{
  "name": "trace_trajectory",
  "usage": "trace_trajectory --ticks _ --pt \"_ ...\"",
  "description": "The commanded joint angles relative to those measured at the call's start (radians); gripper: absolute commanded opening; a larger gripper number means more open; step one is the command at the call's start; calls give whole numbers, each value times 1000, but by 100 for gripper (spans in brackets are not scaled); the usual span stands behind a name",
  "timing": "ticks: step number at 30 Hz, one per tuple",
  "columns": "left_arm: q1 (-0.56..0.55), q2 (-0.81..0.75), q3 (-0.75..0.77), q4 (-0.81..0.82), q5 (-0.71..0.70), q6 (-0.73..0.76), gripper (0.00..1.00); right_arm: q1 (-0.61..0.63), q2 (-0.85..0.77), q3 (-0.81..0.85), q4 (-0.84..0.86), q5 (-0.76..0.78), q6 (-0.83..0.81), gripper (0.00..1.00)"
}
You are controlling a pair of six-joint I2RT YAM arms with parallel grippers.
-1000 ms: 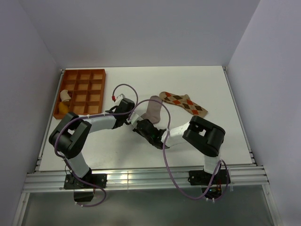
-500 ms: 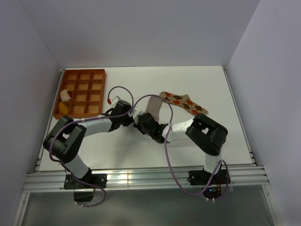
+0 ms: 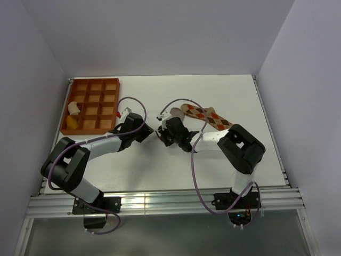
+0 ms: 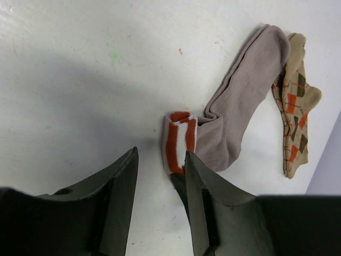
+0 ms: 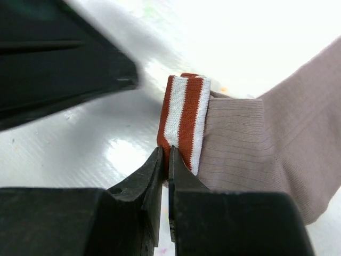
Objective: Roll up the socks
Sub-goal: Roll the sock at the center of the board.
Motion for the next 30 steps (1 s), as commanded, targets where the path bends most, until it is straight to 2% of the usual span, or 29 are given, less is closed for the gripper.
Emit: trace_trajectory --ticks 1,10,16,26,30 --pt "4 -38 -21 84 9 -19 46 -49 -37 -22 -99 -64 124 0" --pt "-2 -21 -45 182 75 -5 46 -191 -60 -135 56 -276 381 0" --pt "-32 22 -12 219 101 18 47 -255 -36 -238 232 -386 576 0" --pt "-78 111 41 228 124 28 49 -350 96 -349 579 -572 825 0" --pt "-94 120 44 227 119 32 51 -370 133 -363 655 -618 879 0"
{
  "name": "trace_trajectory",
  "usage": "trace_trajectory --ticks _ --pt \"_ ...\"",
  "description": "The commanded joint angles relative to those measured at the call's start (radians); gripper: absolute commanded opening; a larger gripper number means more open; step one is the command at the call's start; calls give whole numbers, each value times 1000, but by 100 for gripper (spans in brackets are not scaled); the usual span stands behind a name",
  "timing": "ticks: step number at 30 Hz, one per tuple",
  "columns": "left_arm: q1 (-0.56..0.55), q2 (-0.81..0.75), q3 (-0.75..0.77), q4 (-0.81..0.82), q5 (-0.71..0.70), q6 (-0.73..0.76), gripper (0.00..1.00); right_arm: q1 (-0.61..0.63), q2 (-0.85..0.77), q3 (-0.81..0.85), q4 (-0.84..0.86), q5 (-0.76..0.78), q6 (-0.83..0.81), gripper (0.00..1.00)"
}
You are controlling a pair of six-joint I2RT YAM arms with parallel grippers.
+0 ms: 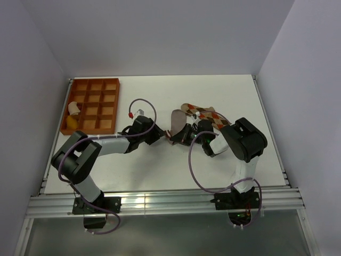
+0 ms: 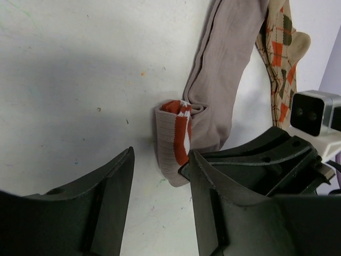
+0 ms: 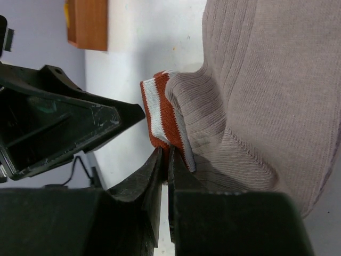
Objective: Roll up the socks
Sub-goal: Roll the sock at the center of the board.
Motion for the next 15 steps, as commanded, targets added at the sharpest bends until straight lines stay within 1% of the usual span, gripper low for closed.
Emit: trace_trajectory --ticks 1,8,15 --pt "-17 7 38 41 5 22 53 -16 47 -35 47 -63 72 0" --pt "-24 35 31 73 6 22 57 -17 44 -33 30 -94 86 0" --pt "-25 52 15 103 3 15 56 -23 45 -52 20 -106 144 0"
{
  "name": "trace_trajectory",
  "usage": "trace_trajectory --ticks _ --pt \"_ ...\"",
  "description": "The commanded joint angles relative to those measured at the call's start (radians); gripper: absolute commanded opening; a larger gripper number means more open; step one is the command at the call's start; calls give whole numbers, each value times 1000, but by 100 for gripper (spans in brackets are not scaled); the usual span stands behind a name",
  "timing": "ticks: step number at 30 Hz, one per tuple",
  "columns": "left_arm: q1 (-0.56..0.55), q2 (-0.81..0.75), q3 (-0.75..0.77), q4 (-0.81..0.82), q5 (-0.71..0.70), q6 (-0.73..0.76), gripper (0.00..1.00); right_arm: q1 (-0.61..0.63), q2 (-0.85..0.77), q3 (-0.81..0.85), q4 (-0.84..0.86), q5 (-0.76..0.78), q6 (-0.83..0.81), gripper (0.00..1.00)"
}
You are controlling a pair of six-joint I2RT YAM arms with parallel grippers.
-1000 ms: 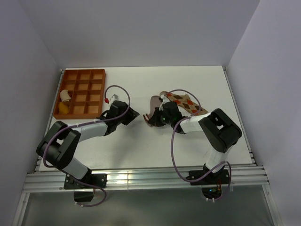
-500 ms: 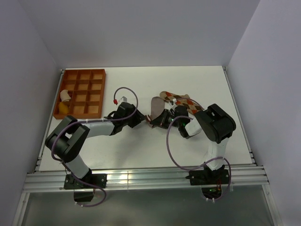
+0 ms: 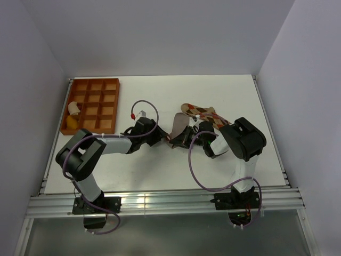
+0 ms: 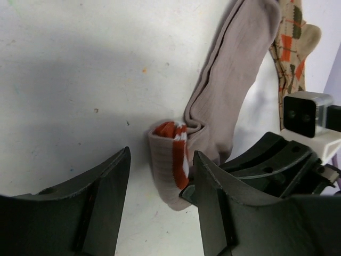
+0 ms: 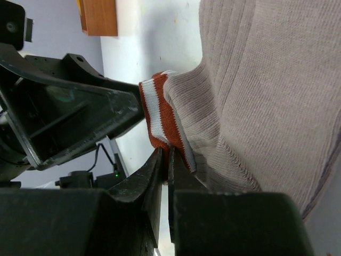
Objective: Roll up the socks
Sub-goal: Roll the sock at the center of the board.
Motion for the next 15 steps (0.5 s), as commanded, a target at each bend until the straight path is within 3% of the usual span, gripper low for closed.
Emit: trace_trajectory --ticks 1,15 --pt "-8 2 9 69 3 15 56 -7 17 -30 -41 -6 28 0" --pt "-35 43 23 66 22 44 46 -18 25 -45 -29 10 31 0"
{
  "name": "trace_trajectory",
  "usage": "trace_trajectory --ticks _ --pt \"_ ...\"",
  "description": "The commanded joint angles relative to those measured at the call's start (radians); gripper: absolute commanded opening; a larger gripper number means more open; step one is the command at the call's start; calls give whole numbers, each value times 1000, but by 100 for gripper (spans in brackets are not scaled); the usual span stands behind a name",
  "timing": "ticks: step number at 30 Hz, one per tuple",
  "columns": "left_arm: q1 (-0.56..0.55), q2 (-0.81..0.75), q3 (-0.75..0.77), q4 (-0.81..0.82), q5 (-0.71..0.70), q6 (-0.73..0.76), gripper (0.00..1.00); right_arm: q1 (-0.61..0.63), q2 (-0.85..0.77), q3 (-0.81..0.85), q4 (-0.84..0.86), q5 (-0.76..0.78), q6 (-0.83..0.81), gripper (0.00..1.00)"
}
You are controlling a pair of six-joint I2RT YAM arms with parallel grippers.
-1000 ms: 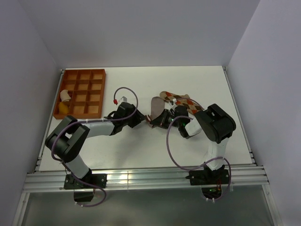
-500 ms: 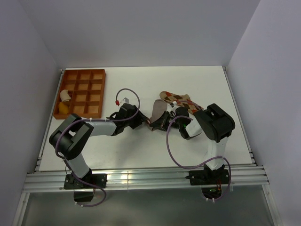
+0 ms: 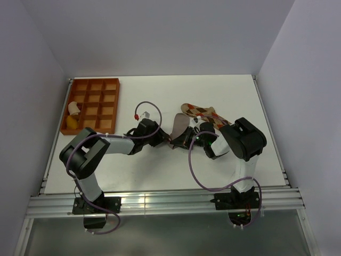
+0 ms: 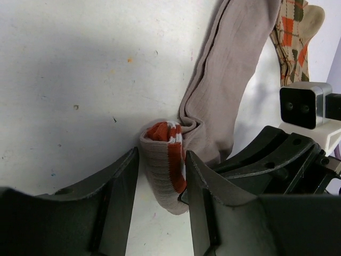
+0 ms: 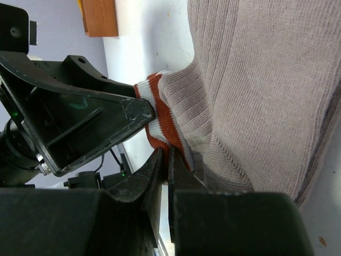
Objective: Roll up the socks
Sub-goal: Roll the sock at the center of the board.
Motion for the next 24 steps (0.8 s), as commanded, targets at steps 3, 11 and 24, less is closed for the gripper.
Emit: trace_trajectory --ticks 3,11,24 --pt "-12 7 18 15 10 34 45 -7 33 -20 -42 12 -15 0" --pt "-29 42 75 -47 2 61 19 -5 -22 12 -145 40 -113 1" --pt "-33 -16 116 -249 -185 115 0 9 -381 185 -727 316 -507 34"
